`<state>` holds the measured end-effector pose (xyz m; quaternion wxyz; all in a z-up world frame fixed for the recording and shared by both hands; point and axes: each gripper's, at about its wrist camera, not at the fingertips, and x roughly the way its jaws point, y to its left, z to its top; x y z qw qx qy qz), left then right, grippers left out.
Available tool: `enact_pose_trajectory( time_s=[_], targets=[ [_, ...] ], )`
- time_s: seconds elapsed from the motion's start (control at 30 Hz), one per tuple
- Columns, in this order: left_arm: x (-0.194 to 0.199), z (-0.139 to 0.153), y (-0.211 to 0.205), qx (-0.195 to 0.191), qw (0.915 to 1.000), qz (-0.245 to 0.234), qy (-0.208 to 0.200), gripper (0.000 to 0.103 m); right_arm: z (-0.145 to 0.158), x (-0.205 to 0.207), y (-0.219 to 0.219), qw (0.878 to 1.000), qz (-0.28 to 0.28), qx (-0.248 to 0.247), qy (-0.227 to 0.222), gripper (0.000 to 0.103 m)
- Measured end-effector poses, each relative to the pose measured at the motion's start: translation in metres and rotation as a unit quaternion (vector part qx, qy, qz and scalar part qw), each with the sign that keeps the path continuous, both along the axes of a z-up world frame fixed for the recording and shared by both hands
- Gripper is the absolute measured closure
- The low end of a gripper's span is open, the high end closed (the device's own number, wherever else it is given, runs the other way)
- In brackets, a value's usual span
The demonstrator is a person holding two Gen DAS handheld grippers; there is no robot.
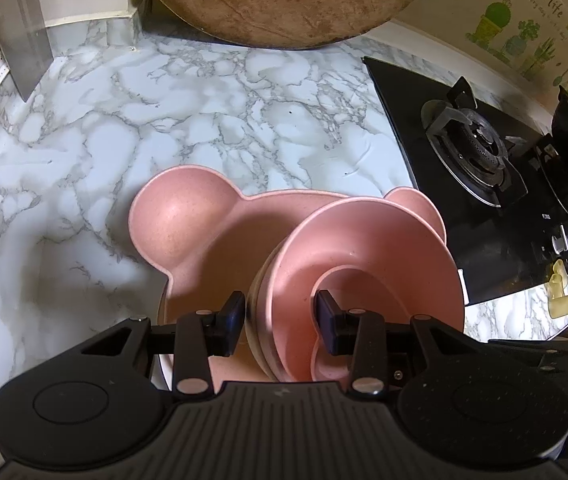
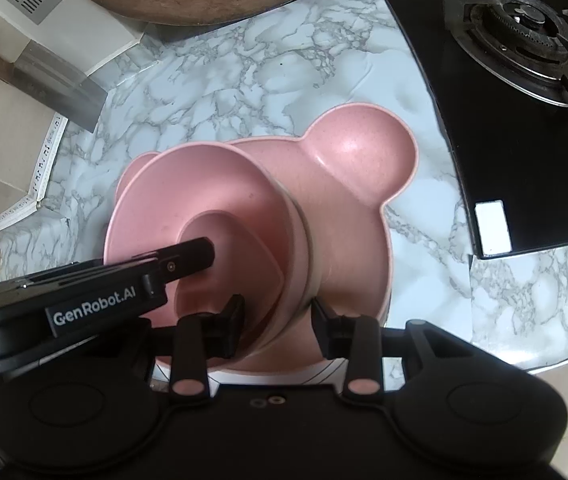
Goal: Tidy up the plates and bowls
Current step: 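Lift the nested bowls with both grippers and carry them over the bear plate, then lower the nested bowls onto the bear plate and open both grippers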
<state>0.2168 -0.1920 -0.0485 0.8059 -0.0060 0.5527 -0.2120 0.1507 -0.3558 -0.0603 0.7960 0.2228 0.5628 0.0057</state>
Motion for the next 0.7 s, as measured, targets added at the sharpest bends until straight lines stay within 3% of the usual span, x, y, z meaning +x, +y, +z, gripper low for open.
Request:
enact_pose_trajectory(
  time_s=[0.43, 0.7],
  targets=[
    [-0.018, 0.019, 0.017, 0.002, 0.9990, -0.013, -0.044, 0.065, 0.021, -0.015, -0.002, 0.999, -0.013, -0.017, -0.035, 0.062],
    [-0.040, 0.039, 0.036, -0.007, 0.9963, -0.027, -0.081, 0.065, 0.046, -0.039, 0.014, 0.995, 0.005, -0.053, -0.087, 0.058]
  ],
)
